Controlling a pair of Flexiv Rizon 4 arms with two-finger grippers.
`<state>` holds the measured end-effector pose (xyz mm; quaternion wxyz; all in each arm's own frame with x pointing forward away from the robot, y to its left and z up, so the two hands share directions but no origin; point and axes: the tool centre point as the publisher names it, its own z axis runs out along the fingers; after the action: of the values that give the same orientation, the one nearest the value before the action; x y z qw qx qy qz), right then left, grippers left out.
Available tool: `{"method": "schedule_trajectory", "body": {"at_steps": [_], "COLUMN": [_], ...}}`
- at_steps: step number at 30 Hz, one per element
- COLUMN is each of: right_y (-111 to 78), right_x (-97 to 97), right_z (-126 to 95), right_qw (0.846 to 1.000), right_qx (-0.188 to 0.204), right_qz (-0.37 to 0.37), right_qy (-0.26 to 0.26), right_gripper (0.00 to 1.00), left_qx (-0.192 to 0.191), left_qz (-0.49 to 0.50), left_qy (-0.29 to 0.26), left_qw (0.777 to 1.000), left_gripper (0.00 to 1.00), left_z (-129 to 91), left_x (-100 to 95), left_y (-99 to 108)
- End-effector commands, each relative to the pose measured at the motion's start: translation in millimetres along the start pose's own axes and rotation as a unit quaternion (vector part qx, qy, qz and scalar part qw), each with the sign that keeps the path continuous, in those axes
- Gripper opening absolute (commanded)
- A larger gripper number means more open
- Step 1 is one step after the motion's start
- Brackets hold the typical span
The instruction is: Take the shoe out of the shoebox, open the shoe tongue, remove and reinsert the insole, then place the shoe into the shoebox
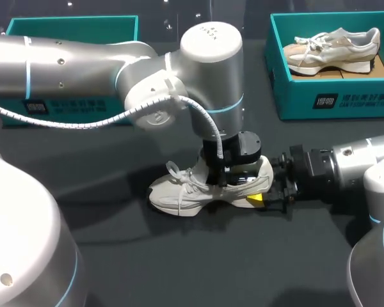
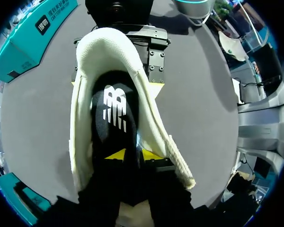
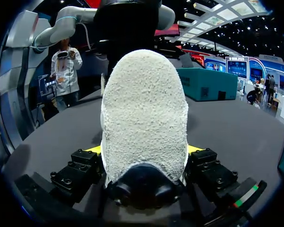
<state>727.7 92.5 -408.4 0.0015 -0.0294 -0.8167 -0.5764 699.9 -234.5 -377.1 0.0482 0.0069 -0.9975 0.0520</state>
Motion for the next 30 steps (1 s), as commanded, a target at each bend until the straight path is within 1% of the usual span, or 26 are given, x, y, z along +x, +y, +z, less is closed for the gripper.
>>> {"method": "schedule_trajectory", "body": {"at_steps": [1, 3, 14, 16, 17, 18, 20, 21, 22, 26, 30], "right_y": [0.0, 0.0, 0.0, 0.0, 0.0, 0.0, 0.0, 0.0, 0.0, 0.0, 0.0], "right_x": [0.2, 0.2, 0.2, 0.2, 0.2, 0.2, 0.2, 0.2, 0.2, 0.2, 0.2], "right_z": [1.1, 1.1, 1.1, 1.1, 1.1, 1.1, 1.1, 1.1, 1.1, 1.1, 1.1], "right_qw": [1.000, 1.000, 1.000, 1.000, 1.000, 1.000, 1.000, 1.000, 1.000, 1.000, 1.000], "right_qx": [0.002, 0.002, 0.002, 0.002, 0.002, 0.002, 0.002, 0.002, 0.002, 0.002, 0.002], "right_qz": [0.001, 0.001, 0.001, 0.001, 0.001, 0.001, 0.001, 0.001, 0.001, 0.001, 0.001], "right_qy": [-0.001, -0.001, -0.001, -0.001, -0.001, -0.001, -0.001, -0.001, -0.001, -0.001, -0.001], "right_gripper": [0.00, 0.00, 0.00, 0.00, 0.00, 0.00, 0.00, 0.00, 0.00, 0.00, 0.00], "left_qx": [0.000, -0.004, -0.028, -0.035, -0.037, -0.036, -0.038, -0.038, -0.037, -0.026, -0.006], "left_qz": [0.002, 0.000, 0.002, -0.006, -0.011, -0.016, -0.028, -0.034, -0.039, -0.053, -0.058], "left_qy": [-0.009, -0.018, -0.066, -0.077, -0.079, -0.077, -0.079, -0.079, -0.079, -0.071, -0.057], "left_qw": [1.000, 1.000, 0.997, 0.996, 0.996, 0.996, 0.996, 0.996, 0.995, 0.996, 0.997], "left_gripper": [0.42, 0.45, 0.45, 0.43, 0.42, 0.38, 0.13, 0.04, 0.00, 0.00, 0.00], "left_z": [2.1, 6.0, 31.9, 36.3, 38.3, 39.5, 40.4, 40.0, 39.3, 31.7, 21.9], "left_x": [4.0, 1.8, -9.0, -12.6, -15.0, -18.2, -24.9, -28.4, -31.3, -39.6, -42.1], "left_y": [0.6, -0.7, -5.6, -6.3, -6.7, -6.5, -5.9, -5.3, -4.7, -0.3, 4.9]}}
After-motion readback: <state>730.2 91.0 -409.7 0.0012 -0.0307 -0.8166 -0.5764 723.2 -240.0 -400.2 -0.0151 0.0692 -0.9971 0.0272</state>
